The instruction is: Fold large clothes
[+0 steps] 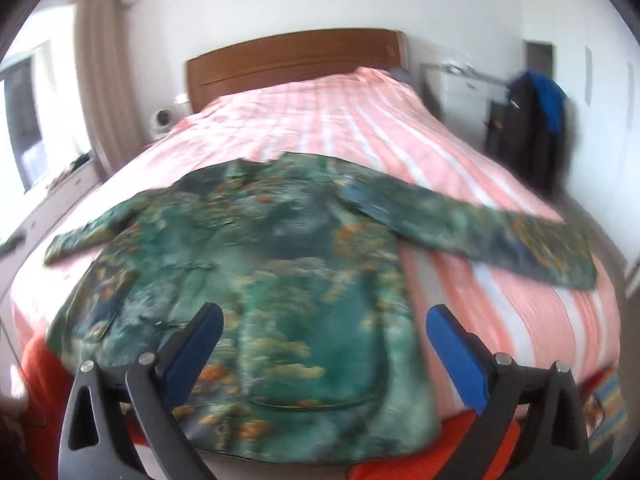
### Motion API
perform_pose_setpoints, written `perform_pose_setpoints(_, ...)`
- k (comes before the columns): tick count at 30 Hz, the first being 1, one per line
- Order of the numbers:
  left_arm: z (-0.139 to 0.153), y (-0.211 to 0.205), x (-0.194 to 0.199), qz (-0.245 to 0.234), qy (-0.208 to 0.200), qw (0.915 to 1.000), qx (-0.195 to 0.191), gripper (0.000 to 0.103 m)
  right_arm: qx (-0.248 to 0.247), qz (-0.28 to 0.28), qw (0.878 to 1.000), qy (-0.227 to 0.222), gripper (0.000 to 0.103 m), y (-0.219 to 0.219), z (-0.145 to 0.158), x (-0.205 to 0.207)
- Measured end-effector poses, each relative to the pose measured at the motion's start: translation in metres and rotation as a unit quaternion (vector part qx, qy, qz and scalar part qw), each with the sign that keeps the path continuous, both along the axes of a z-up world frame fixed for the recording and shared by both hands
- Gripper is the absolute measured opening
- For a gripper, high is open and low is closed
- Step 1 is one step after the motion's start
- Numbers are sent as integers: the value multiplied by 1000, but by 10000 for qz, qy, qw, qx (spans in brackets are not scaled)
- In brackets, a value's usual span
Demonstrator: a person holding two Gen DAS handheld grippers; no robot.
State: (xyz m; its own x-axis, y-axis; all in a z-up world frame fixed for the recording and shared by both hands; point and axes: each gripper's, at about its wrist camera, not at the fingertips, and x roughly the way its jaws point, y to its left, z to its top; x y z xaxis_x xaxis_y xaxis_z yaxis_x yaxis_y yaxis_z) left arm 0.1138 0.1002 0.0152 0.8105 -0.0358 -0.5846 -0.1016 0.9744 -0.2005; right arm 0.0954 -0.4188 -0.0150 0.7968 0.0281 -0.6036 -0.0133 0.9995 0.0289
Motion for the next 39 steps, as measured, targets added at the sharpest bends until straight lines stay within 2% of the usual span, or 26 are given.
perform_pose_setpoints(3, -10, -1, 11, 40, 397, 9986, -355, 103, -293, 293, 9990, -160, 100, 23, -3, -2)
perform_pose_setpoints(5, -18, -4, 13, -23, 637, 9975, -314, 103, -299, 414, 9986, -168, 100, 31, -6, -5)
perform_pose_setpoints(7, -23, -5, 8, 13, 710, 9972, -225, 103, -248, 553, 9982, -50, 100, 38, -10, -4)
perform_pose_setpoints(10, -26, -8, -4, 139, 580, 9980, -186, 103, -245, 678, 9974, 58, 100, 45, -16, -13)
perform_pose_setpoints(12, -23, -11, -9, 162, 399, 9991, -20, 103, -230, 735, 9969, 129, 100, 48, -18, -17)
perform_pose_setpoints(14, -18, -18, -15, 181, 126, 9991, 363, 103, -131, 789, 9967, 159, 100, 49, -20, -18)
perform_pose_setpoints(17, -13, -31, -20, 263, -145, 9948, 975, 103, -91, 748, 9967, 290, 100, 56, -22, -15)
perform_pose_setpoints(21, -12, -47, -23, 244, -297, 9894, 1403, 103, -156, 938, 9951, 278, 100, 67, -23, -18)
perform_pose_setpoints(24, -14, -54, -21, 138, -243, 9891, 1448, 103, -244, 1064, 9938, 232, 100, 74, -24, -21)
perform_pose_setpoints(28, -18, -58, -17, 1, -66, 9917, 1285, 103, -333, 1130, 9930, 123, 100, 77, -23, -24)
perform_pose_setpoints(34, -26, -63, -13, -106, 230, 9905, 1350, 103, -456, 1169, 9919, -222, 103, 77, -20, -29)
perform_pose_setpoints(39, -24, -60, -19, 115, -8, 9903, 1386, 103, -472, 1358, 9892, -295, 103, 79, -25, -31)
